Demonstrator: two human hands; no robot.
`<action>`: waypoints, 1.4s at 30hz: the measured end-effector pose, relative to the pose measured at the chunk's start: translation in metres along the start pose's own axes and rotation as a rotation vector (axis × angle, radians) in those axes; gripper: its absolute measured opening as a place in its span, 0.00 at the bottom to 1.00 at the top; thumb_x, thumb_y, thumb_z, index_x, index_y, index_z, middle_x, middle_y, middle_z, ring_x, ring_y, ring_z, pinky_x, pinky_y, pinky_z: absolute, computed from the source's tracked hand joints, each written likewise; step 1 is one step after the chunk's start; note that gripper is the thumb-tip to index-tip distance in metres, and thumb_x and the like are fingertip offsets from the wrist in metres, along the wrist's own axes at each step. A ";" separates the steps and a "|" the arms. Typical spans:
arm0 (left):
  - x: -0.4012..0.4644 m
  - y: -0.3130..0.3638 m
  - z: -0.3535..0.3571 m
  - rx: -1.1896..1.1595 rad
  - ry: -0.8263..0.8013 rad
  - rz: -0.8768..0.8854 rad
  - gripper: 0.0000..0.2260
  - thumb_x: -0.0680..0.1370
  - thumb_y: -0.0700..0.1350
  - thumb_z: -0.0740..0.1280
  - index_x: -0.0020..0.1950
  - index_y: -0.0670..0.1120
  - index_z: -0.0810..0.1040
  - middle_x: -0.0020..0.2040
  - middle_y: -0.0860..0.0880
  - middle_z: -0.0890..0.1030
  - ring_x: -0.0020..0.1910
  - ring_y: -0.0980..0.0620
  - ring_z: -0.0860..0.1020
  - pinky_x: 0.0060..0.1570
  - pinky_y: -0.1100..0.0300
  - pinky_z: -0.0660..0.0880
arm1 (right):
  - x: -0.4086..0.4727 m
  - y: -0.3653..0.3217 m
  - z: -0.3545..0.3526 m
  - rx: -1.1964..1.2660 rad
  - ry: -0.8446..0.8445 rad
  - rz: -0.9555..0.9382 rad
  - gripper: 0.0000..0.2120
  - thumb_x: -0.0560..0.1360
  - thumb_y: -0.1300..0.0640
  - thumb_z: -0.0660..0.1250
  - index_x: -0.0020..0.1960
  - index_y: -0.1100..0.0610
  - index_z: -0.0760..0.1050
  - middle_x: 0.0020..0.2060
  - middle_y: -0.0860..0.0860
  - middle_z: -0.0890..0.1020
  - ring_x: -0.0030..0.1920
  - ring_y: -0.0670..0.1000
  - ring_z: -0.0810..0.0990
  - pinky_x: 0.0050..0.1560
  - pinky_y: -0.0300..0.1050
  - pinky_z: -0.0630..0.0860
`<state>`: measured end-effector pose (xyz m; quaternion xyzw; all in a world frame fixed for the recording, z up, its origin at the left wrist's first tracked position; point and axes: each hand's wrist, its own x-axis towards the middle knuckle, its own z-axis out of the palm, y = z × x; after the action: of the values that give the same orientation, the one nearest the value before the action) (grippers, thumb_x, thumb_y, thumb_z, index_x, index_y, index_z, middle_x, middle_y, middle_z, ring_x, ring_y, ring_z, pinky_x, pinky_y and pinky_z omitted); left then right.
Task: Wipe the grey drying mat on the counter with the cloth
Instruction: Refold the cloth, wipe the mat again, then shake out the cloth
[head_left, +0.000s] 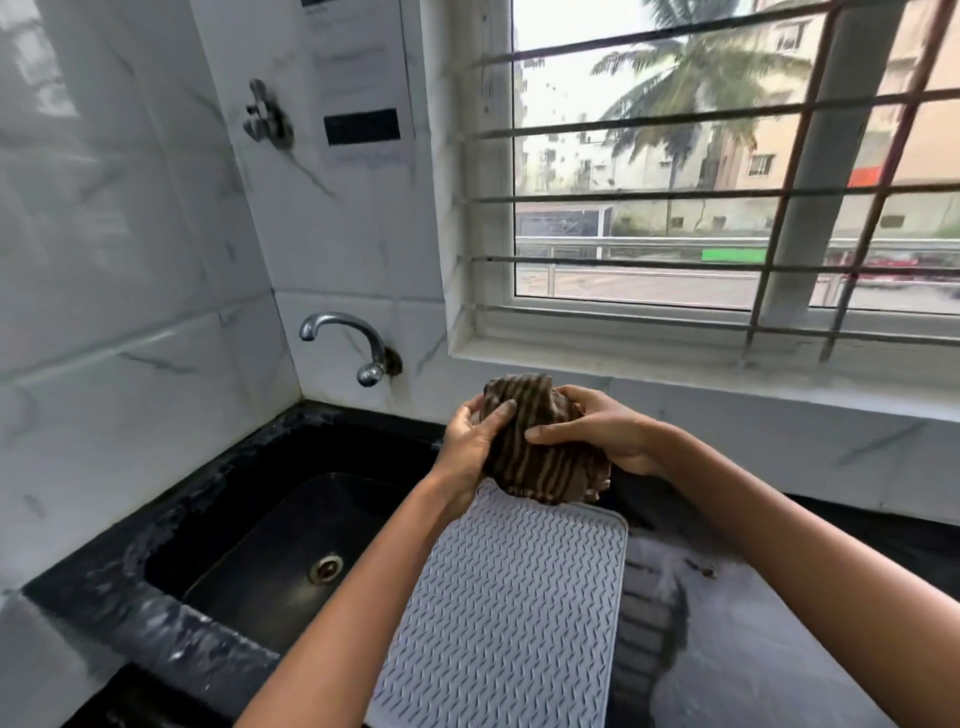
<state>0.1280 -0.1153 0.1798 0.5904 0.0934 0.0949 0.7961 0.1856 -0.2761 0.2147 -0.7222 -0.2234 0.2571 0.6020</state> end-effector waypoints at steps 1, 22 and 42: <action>-0.001 0.004 0.000 0.022 -0.024 0.020 0.23 0.75 0.47 0.70 0.67 0.42 0.70 0.60 0.39 0.80 0.58 0.43 0.80 0.58 0.48 0.77 | -0.004 -0.004 -0.003 -0.015 -0.007 -0.011 0.17 0.67 0.61 0.76 0.54 0.59 0.76 0.49 0.58 0.83 0.48 0.53 0.83 0.50 0.47 0.81; -0.022 0.109 0.005 0.756 -0.376 0.249 0.21 0.72 0.42 0.74 0.62 0.52 0.73 0.50 0.50 0.82 0.47 0.58 0.81 0.39 0.72 0.76 | -0.028 -0.069 -0.006 -0.319 0.075 -0.292 0.16 0.69 0.63 0.74 0.56 0.57 0.78 0.42 0.52 0.80 0.46 0.49 0.77 0.48 0.43 0.72; -0.013 0.085 -0.022 1.425 0.032 0.419 0.06 0.72 0.58 0.68 0.46 0.59 0.79 0.46 0.59 0.83 0.56 0.56 0.76 0.70 0.45 0.49 | -0.021 -0.072 0.003 -0.863 0.124 -0.047 0.08 0.66 0.66 0.76 0.43 0.62 0.80 0.33 0.53 0.78 0.39 0.53 0.79 0.42 0.51 0.81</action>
<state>0.1060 -0.0743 0.2551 0.9677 0.0292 0.1696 0.1840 0.1661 -0.2747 0.2873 -0.9165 -0.2902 0.0826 0.2628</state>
